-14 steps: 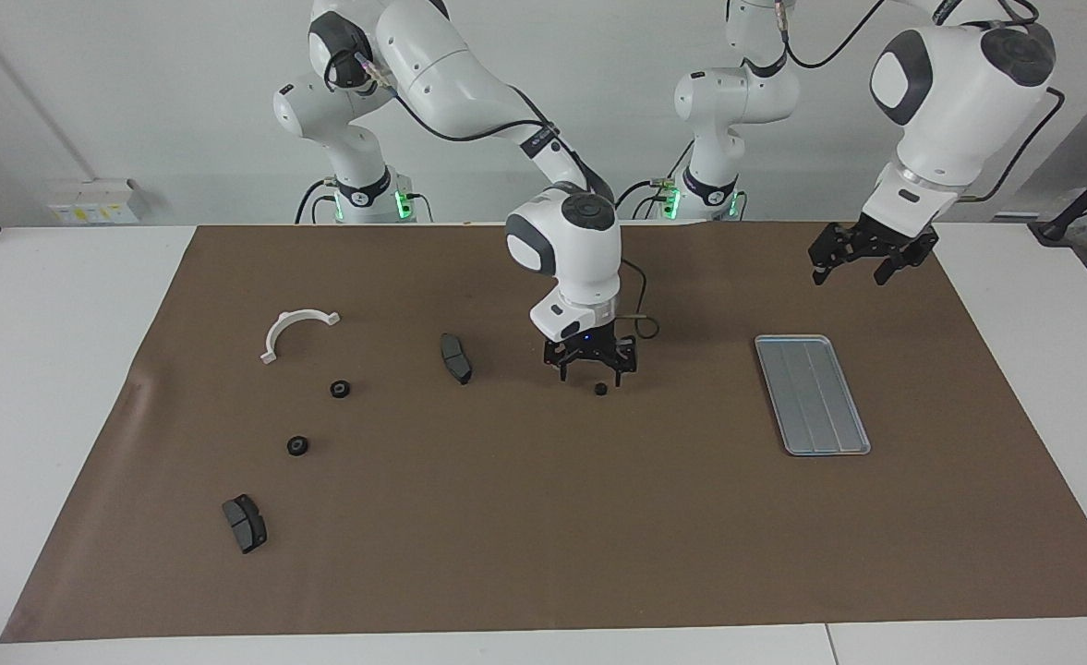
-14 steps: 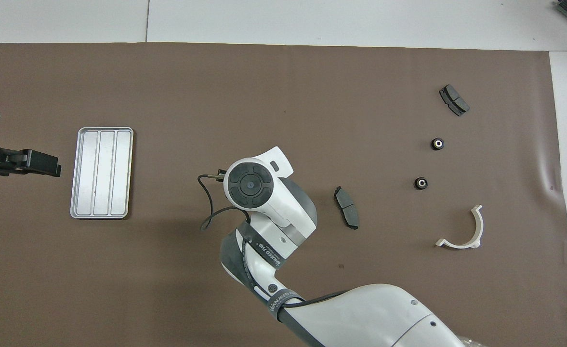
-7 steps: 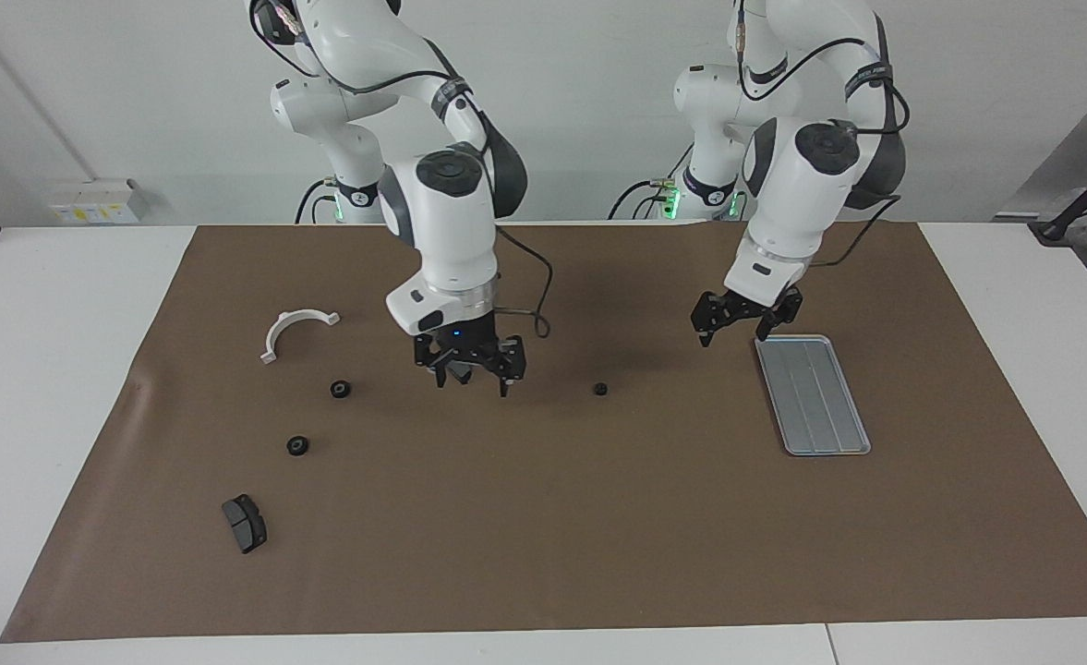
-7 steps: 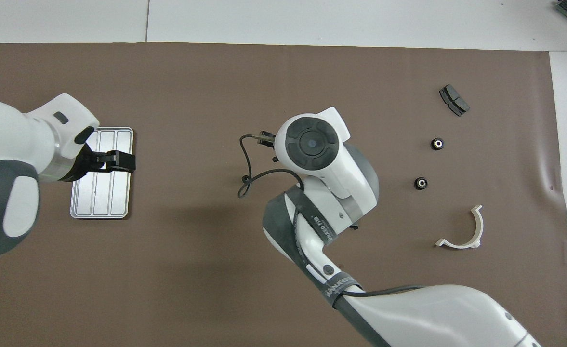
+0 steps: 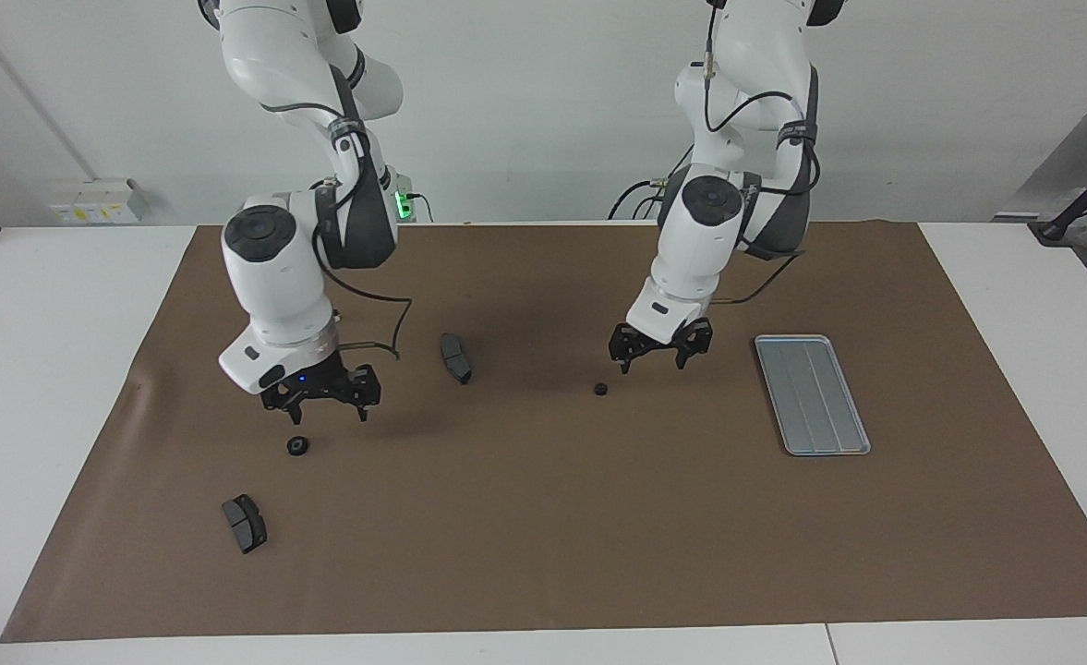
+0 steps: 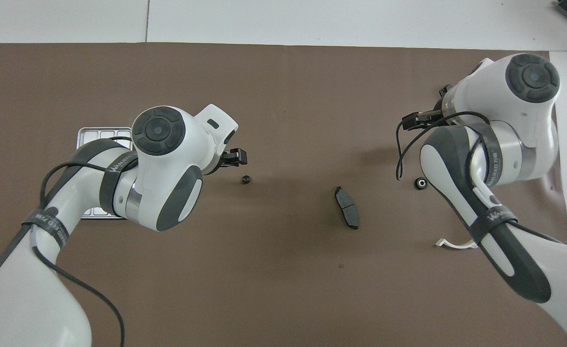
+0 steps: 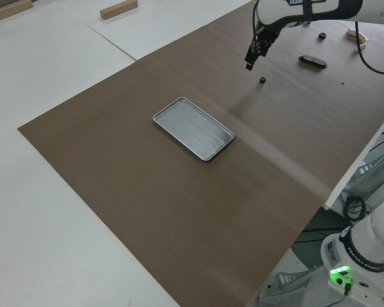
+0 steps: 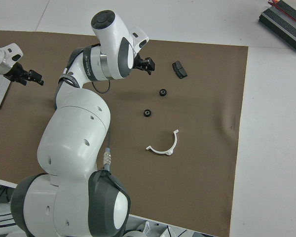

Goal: Pick bearing gear from pile to tray

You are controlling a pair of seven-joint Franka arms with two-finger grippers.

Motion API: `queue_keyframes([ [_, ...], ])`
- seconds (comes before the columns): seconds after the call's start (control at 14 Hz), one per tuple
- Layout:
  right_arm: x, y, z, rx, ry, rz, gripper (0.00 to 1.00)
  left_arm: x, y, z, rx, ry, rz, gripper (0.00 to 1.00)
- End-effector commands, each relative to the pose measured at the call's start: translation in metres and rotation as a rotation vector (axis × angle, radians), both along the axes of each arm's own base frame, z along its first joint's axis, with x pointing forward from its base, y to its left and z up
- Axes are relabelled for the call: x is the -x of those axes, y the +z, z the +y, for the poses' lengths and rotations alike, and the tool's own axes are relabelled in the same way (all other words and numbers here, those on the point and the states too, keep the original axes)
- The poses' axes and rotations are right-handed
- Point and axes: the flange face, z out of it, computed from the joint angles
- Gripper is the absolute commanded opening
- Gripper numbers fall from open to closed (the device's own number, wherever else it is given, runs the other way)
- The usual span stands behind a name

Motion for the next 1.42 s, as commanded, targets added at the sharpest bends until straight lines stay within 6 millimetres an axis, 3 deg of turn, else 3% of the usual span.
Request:
queue_keyframes([
  [0.0,0.014,-0.031,-0.045,-0.021,0.102,-0.012,1.0,-0.005,-0.019,-0.029,-0.002,-0.001,0.004,1.0],
  [0.14,0.016,-0.053,-0.066,-0.04,0.148,-0.013,1.0,0.0,-0.034,-0.042,-0.005,-0.017,0.006,1.0],
  [0.43,0.015,-0.09,-0.072,-0.098,0.193,-0.02,1.0,0.003,-0.05,-0.047,-0.01,-0.024,0.01,1.0],
  [0.64,0.015,-0.097,-0.071,-0.097,0.192,-0.023,1.0,0.012,-0.07,-0.047,-0.019,-0.034,0.021,0.9],
  [0.78,0.016,-0.106,-0.072,-0.09,0.204,-0.027,1.0,0.017,-0.075,-0.048,-0.023,-0.041,0.026,0.86],
  [1.0,0.019,-0.107,-0.081,-0.092,0.234,-0.004,1.0,0.023,-0.08,-0.048,-0.021,-0.047,0.023,0.74],
  [1.35,0.025,-0.108,-0.08,-0.102,0.231,0.029,1.0,0.032,-0.087,-0.049,-0.029,-0.056,0.038,0.52],
])
